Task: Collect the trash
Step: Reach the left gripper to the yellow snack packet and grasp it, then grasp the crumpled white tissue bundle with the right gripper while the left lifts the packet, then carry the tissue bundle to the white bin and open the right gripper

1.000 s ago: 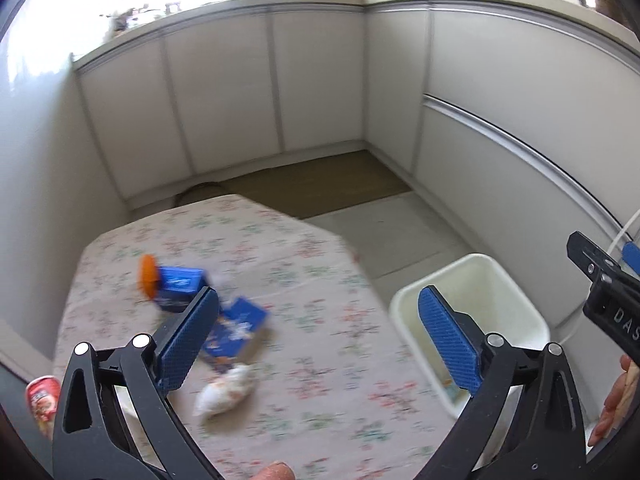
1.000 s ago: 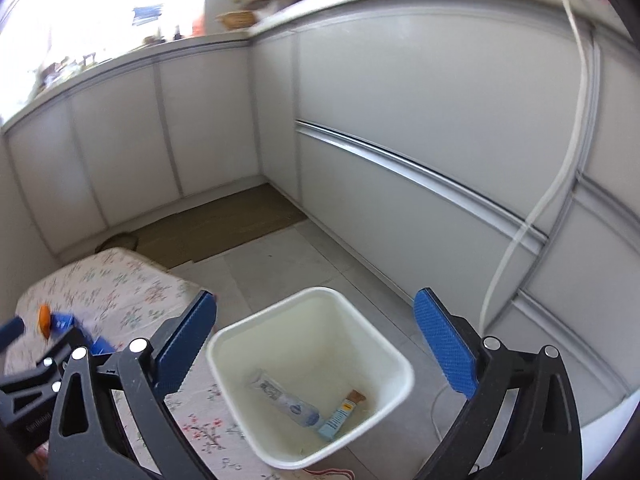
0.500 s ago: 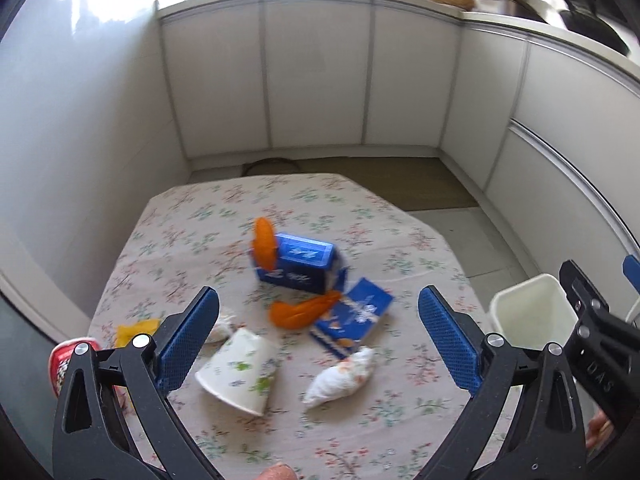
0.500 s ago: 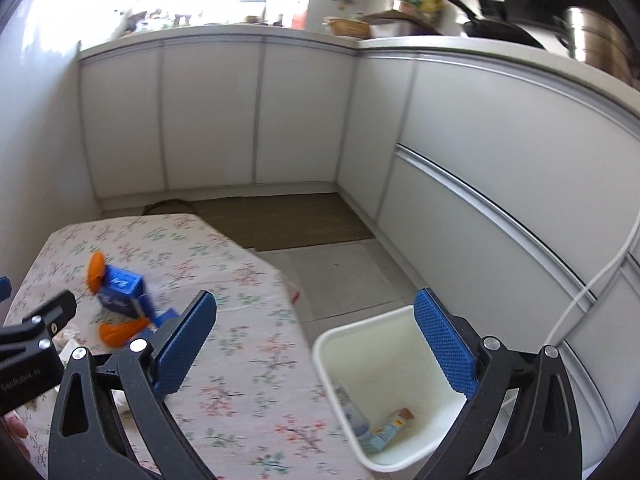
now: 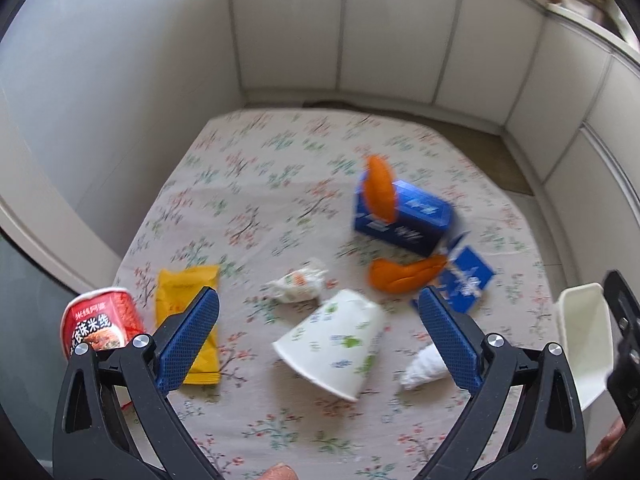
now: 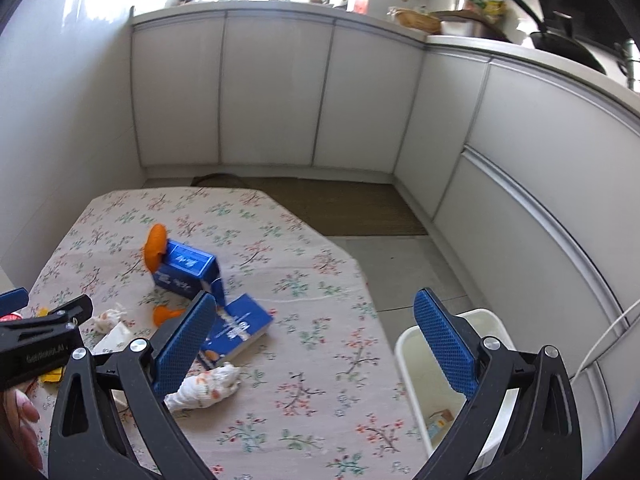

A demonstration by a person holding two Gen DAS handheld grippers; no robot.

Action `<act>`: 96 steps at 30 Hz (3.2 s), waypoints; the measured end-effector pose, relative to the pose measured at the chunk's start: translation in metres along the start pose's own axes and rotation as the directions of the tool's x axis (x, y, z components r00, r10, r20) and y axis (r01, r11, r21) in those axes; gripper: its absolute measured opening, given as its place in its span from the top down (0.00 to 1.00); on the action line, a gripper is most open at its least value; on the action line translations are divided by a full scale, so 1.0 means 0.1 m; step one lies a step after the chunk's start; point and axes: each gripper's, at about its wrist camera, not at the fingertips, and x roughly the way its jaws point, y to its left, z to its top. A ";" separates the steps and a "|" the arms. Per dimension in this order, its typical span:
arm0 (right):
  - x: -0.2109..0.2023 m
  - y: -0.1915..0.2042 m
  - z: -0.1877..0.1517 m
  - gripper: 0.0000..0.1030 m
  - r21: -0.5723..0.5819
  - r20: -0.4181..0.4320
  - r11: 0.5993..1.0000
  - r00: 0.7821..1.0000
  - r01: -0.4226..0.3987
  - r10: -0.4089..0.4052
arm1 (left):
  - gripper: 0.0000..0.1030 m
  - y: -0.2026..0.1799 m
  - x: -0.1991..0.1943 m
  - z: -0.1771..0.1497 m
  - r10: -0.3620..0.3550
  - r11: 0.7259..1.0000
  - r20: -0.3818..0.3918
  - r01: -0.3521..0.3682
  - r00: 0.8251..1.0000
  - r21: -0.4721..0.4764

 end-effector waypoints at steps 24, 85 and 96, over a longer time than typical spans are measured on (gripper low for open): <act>0.46 0.35 -0.07 0.07 -0.028 -0.180 0.993 0.978 -0.111 0.104 | 0.10 1.16 1.48 0.05 0.087 0.991 -0.491 -0.124 0.867 -0.045; 1.04 0.41 -0.57 0.53 0.313 -0.425 0.895 0.796 -0.318 0.431 | 0.96 0.48 -0.06 0.26 -0.294 0.956 -0.147 0.289 0.944 -0.056; 0.69 -0.15 -0.28 0.53 0.303 -0.292 0.902 0.872 -0.306 0.394 | 0.96 0.16 -0.18 0.27 -0.324 0.946 -0.127 0.324 0.938 -0.018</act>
